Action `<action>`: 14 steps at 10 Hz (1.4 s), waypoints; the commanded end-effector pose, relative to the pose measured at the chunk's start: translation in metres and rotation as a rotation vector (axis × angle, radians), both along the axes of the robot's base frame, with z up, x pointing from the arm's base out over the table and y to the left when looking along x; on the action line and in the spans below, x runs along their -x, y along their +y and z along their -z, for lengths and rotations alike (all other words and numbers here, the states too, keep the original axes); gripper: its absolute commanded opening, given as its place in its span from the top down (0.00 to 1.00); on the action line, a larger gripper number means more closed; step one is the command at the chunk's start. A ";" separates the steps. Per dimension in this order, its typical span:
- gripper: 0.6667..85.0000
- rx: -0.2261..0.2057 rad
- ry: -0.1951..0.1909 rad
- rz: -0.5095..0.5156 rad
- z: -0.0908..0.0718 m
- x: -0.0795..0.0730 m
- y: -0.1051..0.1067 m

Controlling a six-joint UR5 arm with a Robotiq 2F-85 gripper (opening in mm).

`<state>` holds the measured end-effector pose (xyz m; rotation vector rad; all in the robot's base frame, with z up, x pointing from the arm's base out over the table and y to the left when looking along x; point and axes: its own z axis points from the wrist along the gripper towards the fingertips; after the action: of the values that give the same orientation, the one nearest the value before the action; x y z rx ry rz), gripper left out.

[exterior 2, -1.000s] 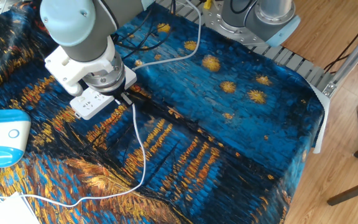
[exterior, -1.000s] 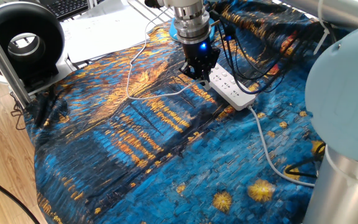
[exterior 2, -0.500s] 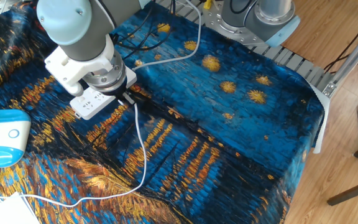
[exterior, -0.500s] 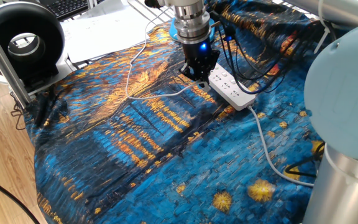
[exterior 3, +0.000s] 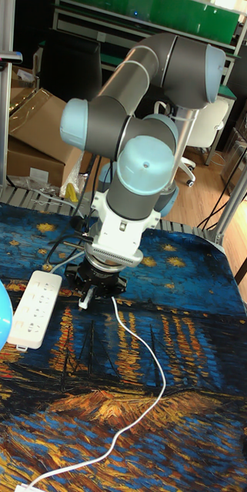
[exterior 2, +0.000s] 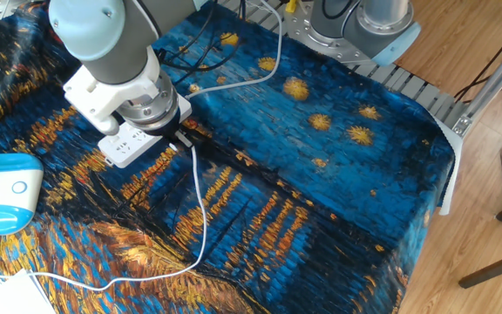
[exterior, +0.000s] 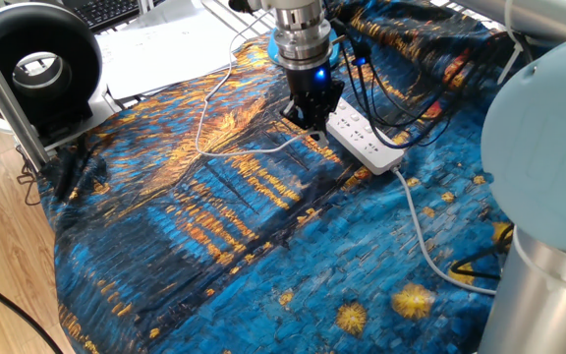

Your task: Plug in the power cord of the desk lamp, turn on the socket, and light up the desk lamp

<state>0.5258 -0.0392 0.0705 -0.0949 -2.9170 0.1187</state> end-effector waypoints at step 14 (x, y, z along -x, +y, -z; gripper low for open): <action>0.99 -0.058 0.056 0.001 -0.011 -0.028 -0.026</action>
<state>0.5404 -0.0536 0.0739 -0.0832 -2.8662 0.0537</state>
